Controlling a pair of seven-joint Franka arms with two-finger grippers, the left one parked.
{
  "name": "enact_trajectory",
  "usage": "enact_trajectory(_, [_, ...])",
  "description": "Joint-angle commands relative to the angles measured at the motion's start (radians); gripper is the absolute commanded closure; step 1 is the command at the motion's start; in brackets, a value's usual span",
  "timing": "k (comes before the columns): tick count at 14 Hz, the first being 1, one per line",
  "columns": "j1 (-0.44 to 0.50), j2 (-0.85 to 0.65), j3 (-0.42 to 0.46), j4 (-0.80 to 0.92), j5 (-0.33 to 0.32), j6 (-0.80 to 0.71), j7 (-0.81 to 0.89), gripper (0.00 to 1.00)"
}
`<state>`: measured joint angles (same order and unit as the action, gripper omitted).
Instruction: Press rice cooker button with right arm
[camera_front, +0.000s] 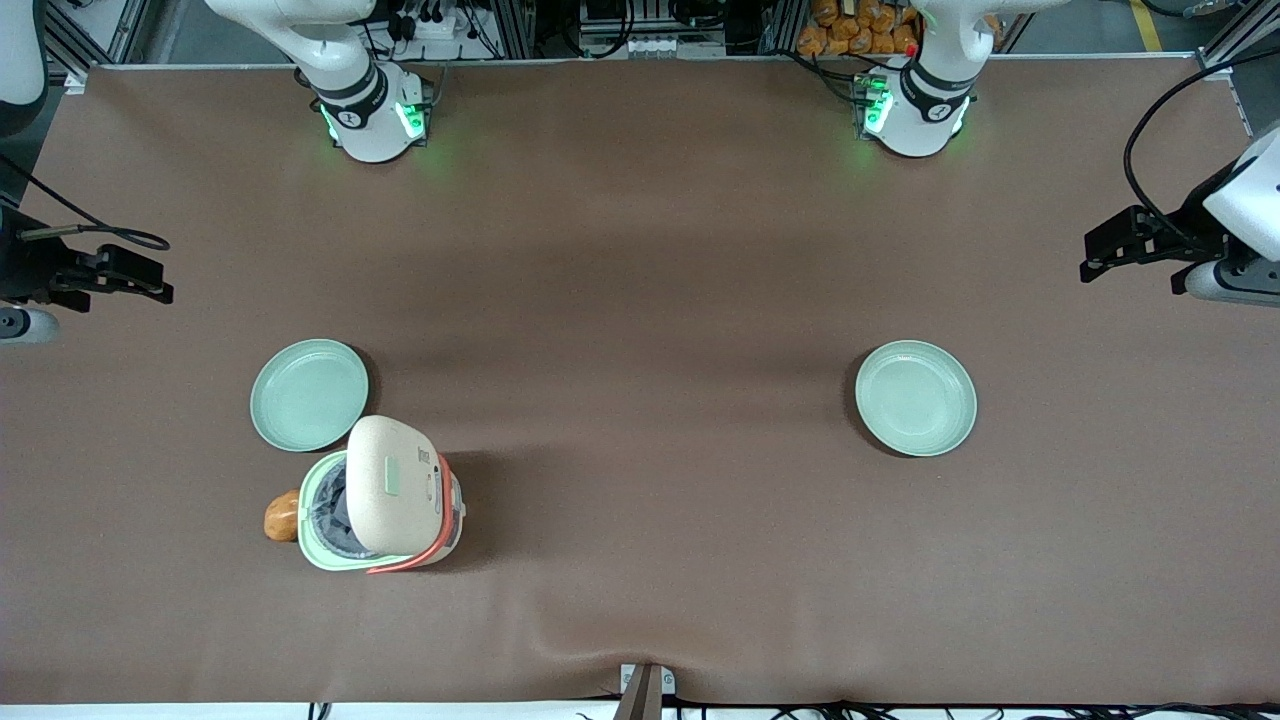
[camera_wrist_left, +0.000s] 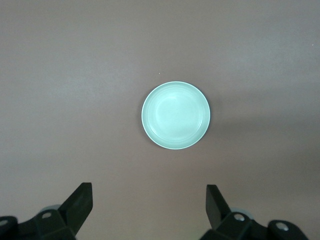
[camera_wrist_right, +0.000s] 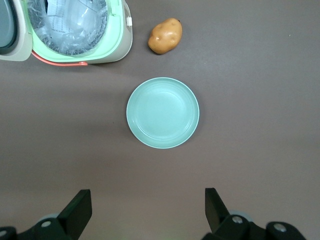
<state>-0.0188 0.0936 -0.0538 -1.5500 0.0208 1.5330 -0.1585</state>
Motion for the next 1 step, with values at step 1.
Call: enact_trajectory(1, [0.003, -0.014, -0.008, 0.004, 0.013, -0.014, 0.001, 0.00])
